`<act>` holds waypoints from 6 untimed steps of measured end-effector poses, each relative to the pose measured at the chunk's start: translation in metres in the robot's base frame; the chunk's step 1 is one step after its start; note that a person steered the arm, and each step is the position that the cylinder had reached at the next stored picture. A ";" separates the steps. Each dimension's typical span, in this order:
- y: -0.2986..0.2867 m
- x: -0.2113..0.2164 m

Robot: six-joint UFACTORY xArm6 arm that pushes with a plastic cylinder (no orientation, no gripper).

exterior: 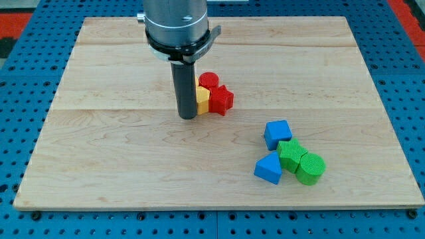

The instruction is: Move the red star and red circle slightly up

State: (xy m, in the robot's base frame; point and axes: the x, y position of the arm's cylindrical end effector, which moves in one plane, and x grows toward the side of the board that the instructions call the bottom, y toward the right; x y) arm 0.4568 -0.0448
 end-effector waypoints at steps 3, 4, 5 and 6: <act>0.066 -0.010; 0.067 -0.040; 0.067 -0.070; 0.072 -0.065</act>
